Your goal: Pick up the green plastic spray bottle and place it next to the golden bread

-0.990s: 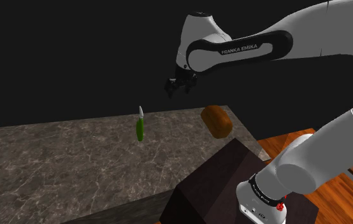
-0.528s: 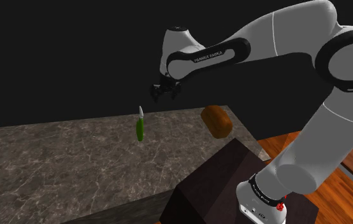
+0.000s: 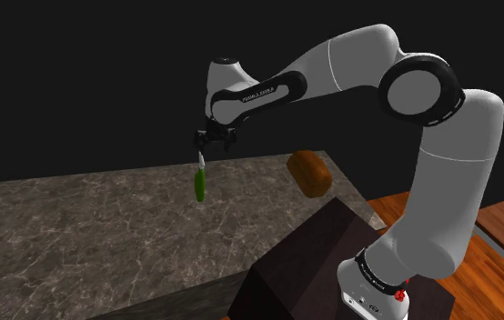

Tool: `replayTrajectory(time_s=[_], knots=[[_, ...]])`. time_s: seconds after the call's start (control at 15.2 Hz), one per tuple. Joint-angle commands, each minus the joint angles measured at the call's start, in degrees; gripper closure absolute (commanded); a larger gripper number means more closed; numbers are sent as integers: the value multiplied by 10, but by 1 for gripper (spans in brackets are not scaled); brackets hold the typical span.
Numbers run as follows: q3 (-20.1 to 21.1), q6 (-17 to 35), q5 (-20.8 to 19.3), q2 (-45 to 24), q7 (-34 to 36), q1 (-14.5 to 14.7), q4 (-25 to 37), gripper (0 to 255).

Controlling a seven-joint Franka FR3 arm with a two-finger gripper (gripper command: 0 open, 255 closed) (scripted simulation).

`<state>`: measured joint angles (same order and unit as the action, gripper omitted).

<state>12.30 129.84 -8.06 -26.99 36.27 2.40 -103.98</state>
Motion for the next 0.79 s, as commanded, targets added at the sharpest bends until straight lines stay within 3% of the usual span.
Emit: replayTrajectory(time_s=[0.0,0.26,0.73], knots=[[-5,-2,-1,-51,8,5,50,0],[-11,-14,1,-142,25,18,148,0],[-17,20,-4,-177,28,22,149,0]])
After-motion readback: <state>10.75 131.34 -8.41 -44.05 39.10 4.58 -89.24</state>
